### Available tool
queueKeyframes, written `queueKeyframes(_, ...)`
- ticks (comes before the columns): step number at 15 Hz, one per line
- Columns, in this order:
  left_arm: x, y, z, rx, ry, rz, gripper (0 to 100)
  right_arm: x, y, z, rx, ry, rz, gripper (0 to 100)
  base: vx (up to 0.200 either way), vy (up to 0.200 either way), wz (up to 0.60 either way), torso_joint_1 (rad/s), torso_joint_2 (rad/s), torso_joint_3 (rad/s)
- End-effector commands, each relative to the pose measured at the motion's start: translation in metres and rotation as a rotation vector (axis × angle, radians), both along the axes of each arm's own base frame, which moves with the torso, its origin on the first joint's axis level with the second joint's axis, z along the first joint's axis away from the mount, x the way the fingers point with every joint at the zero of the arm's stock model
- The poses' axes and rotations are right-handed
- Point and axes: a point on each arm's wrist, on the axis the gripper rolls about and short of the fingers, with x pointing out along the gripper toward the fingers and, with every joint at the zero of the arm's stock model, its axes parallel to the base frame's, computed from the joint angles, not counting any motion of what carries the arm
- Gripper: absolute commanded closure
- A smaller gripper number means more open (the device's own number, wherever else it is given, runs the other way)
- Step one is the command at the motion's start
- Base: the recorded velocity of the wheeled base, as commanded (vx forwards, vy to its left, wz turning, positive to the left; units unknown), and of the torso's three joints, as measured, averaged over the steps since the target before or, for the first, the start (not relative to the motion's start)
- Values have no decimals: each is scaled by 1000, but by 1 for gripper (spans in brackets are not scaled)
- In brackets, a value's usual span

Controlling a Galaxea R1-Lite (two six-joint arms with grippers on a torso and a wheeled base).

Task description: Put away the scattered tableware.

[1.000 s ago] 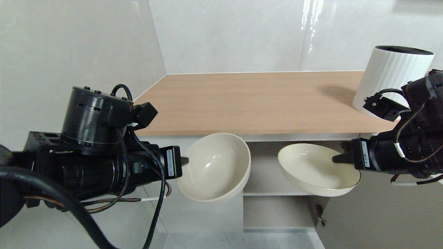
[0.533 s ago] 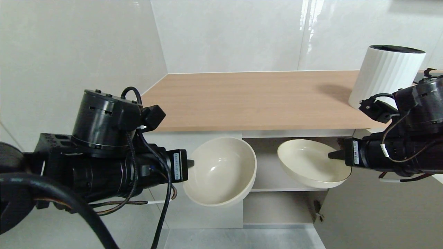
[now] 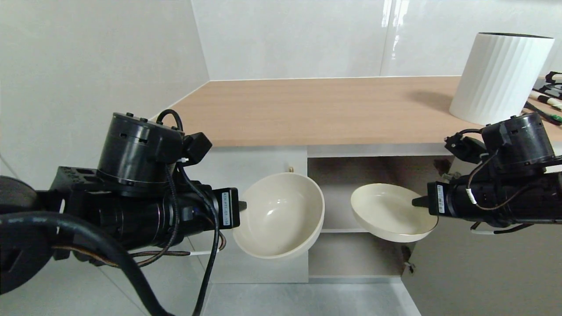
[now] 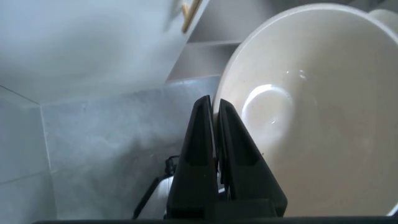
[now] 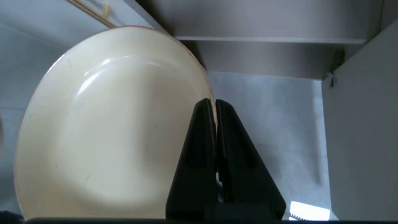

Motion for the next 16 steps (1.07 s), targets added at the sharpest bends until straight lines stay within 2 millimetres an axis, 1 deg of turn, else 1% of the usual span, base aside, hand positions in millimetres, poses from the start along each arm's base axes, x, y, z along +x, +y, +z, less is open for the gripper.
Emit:
queueKeyframes(1,1,-1,-2,5,7,1,100,4,2,-5,-7,12,-2,100,0,0,0,-129,447,315)
queueKeyframes(6,2,-1,-2,2,2,1,100,10,4,-12,-18,26,-9,100,0,0,0,-89,407,305)
queueKeyframes(9,2,-2,-2,1,4,1,100,13,4,-16,-24,40,-12,100,0,0,0,-27,95,64)
queueKeyframes(11,2,-2,-2,3,3,1,100,19,6,-22,-26,44,-14,100,0,0,0,0,0,0)
queueKeyframes(12,2,-2,-2,3,3,1,100,24,8,-27,-26,44,-14,100,0,0,0,0,0,0)
queueKeyframes(13,2,-1,-2,1,3,1,100,33,12,-36,-34,53,-14,100,0,0,0,0,0,0)
queueKeyframes(14,2,-1,-2,1,3,1,100,43,16,-48,-57,63,-18,100,0,0,0,0,0,0)
queueKeyframes(15,2,-1,-2,0,1,1,100,60,22,-63,-90,61,-32,100,0,0,0,0,0,0)
queueKeyframes(16,1,-1,-1,-1,0,1,100,68,25,-68,-94,57,-43,100,0,0,0,0,0,0)
